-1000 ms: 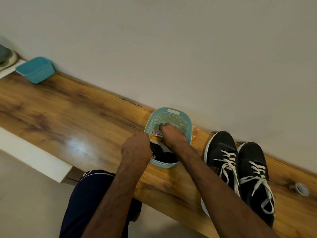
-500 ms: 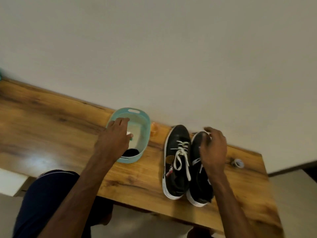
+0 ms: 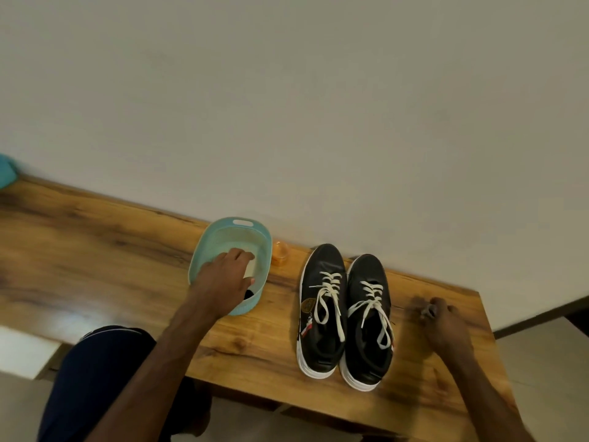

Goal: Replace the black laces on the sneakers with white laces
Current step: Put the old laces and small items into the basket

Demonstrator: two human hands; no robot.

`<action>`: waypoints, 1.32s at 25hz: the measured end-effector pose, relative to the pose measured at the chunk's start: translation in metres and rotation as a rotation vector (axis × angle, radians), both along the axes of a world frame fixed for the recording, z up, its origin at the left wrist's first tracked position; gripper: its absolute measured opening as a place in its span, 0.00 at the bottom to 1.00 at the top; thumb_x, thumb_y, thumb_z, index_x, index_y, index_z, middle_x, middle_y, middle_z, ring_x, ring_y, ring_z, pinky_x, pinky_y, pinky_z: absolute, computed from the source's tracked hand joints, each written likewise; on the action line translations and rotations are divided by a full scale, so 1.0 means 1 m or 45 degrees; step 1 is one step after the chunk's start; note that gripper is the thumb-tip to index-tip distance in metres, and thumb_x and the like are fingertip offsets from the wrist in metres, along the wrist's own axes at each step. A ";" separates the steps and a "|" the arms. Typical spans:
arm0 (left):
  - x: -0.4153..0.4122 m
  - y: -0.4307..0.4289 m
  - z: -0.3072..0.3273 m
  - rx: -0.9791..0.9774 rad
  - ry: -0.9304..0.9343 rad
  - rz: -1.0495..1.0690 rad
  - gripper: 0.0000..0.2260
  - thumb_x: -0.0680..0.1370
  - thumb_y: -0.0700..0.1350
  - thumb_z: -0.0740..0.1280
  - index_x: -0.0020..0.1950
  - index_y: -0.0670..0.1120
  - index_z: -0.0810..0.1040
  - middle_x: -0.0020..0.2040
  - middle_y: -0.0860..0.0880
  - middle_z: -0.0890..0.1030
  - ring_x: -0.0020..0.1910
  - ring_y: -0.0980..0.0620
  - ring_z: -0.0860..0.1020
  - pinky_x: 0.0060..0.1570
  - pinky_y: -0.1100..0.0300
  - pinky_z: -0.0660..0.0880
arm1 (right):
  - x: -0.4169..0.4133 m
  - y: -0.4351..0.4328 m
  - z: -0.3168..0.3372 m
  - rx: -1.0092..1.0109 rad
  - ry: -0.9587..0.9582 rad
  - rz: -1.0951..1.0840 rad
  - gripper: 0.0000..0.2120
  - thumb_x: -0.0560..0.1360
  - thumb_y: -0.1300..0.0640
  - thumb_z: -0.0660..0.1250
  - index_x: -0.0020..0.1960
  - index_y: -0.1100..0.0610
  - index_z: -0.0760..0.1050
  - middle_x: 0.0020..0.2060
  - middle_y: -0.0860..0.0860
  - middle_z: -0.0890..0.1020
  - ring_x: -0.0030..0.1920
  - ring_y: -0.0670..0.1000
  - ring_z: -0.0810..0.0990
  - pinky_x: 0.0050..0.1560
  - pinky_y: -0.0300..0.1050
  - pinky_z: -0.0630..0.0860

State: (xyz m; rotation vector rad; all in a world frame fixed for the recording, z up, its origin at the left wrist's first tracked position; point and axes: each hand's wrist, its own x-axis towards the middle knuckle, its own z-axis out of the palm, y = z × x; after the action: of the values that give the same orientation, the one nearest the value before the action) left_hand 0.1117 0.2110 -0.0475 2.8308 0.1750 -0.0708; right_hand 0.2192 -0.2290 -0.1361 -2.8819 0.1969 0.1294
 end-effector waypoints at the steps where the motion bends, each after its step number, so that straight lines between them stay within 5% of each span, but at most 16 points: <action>1: 0.001 0.000 -0.001 -0.008 0.010 -0.015 0.21 0.81 0.51 0.63 0.73 0.49 0.67 0.69 0.52 0.72 0.64 0.49 0.73 0.58 0.50 0.74 | -0.001 0.003 0.003 0.011 0.010 -0.006 0.15 0.80 0.54 0.65 0.63 0.59 0.69 0.54 0.63 0.76 0.42 0.60 0.76 0.41 0.50 0.75; 4: 0.003 0.003 -0.001 -0.043 0.013 -0.016 0.20 0.81 0.51 0.63 0.72 0.50 0.68 0.69 0.52 0.72 0.64 0.50 0.73 0.58 0.51 0.74 | -0.001 0.015 0.009 0.136 0.000 -0.042 0.15 0.79 0.51 0.63 0.59 0.60 0.68 0.51 0.62 0.78 0.41 0.58 0.76 0.41 0.51 0.76; 8: 0.004 0.009 0.000 -0.062 -0.045 0.025 0.20 0.81 0.51 0.64 0.72 0.49 0.69 0.68 0.52 0.73 0.63 0.49 0.74 0.55 0.50 0.75 | 0.014 0.072 0.054 0.562 -0.272 0.057 0.21 0.77 0.49 0.69 0.65 0.56 0.69 0.52 0.54 0.80 0.51 0.57 0.80 0.51 0.50 0.76; 14: 0.001 0.027 0.011 -0.045 -0.149 0.286 0.18 0.81 0.45 0.64 0.71 0.48 0.70 0.67 0.49 0.75 0.61 0.46 0.75 0.51 0.48 0.76 | 0.017 0.226 0.104 0.836 -0.195 0.678 0.25 0.74 0.53 0.74 0.68 0.55 0.72 0.61 0.50 0.78 0.58 0.50 0.78 0.58 0.49 0.78; 18: -0.010 0.048 0.019 -0.043 -0.105 0.637 0.18 0.79 0.43 0.66 0.68 0.45 0.70 0.61 0.44 0.75 0.57 0.43 0.76 0.45 0.50 0.73 | 0.011 0.323 0.097 0.483 -0.093 1.102 0.22 0.75 0.59 0.71 0.68 0.57 0.73 0.63 0.55 0.75 0.60 0.55 0.76 0.61 0.50 0.74; 24: -0.006 0.053 0.006 0.045 0.159 0.633 0.17 0.79 0.49 0.66 0.64 0.45 0.68 0.59 0.45 0.75 0.57 0.45 0.76 0.45 0.53 0.73 | 0.035 0.400 0.056 -0.267 -0.078 1.264 0.12 0.78 0.62 0.63 0.60 0.59 0.77 0.57 0.58 0.80 0.57 0.59 0.79 0.54 0.49 0.76; 33: -0.002 0.049 0.001 0.110 0.215 0.613 0.20 0.78 0.47 0.68 0.66 0.45 0.66 0.61 0.45 0.74 0.58 0.47 0.76 0.48 0.53 0.73 | 0.041 0.412 0.033 -0.472 -0.062 1.255 0.21 0.77 0.66 0.65 0.69 0.61 0.70 0.67 0.61 0.70 0.62 0.61 0.77 0.55 0.56 0.78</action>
State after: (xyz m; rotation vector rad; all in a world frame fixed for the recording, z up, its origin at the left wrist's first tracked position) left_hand 0.1096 0.2604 -0.0469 2.7801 0.9059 -0.1984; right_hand 0.2599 0.1833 -0.1032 -3.0259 -1.3372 0.2071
